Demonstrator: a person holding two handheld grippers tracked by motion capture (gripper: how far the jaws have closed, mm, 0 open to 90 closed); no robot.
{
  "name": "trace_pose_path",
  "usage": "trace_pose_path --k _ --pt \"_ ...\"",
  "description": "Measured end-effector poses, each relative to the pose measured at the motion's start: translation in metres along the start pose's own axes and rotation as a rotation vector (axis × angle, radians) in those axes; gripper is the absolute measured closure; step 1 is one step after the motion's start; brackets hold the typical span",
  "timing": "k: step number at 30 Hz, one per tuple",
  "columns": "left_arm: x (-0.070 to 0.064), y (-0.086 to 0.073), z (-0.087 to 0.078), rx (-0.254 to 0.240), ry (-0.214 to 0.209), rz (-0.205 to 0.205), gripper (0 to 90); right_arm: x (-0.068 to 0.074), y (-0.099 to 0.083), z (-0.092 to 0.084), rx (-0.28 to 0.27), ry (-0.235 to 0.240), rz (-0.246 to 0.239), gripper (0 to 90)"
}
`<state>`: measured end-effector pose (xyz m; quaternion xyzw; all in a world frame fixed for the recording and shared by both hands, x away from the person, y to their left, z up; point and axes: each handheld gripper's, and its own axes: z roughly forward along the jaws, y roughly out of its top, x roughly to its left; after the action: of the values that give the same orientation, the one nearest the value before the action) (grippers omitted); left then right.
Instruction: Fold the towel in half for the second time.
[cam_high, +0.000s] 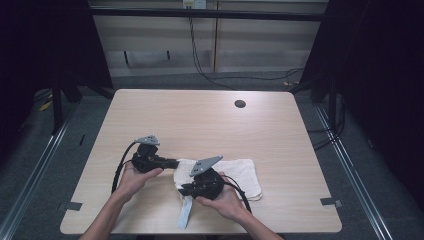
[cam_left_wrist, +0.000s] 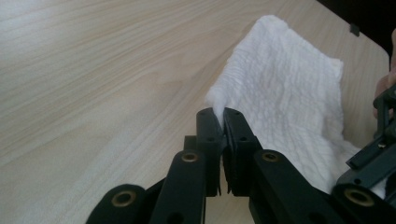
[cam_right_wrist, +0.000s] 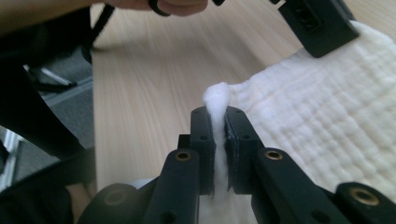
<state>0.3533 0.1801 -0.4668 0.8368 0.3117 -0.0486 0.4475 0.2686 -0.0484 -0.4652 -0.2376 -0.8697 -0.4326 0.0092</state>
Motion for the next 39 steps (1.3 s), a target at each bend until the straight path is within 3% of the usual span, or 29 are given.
trace_pose_path --k 6,13,22,29,36,39 --pt "0.001 0.001 -0.007 -0.01 0.011 -0.008 86.5 0.002 0.005 -0.001 -0.034 0.015 0.016 83.6" --pt "0.005 0.0 -0.016 -0.032 0.012 -0.022 86.4 0.009 0.013 0.006 -0.037 0.007 -0.018 83.7" --pt "0.009 -0.002 -0.025 -0.033 0.023 -0.047 86.3 0.011 0.019 0.007 -0.084 0.014 0.011 83.7" --pt "0.006 0.005 -0.035 -0.057 0.02 -0.041 86.3 0.017 0.026 0.01 -0.091 0.009 0.0 83.7" --pt "0.003 0.012 -0.054 -0.055 0.072 -0.011 86.3 0.023 0.045 0.005 -0.134 0.016 -0.001 83.8" --pt "0.004 0.013 -0.056 -0.058 0.067 -0.018 86.3 0.027 0.052 0.006 -0.144 0.012 -0.003 83.8"
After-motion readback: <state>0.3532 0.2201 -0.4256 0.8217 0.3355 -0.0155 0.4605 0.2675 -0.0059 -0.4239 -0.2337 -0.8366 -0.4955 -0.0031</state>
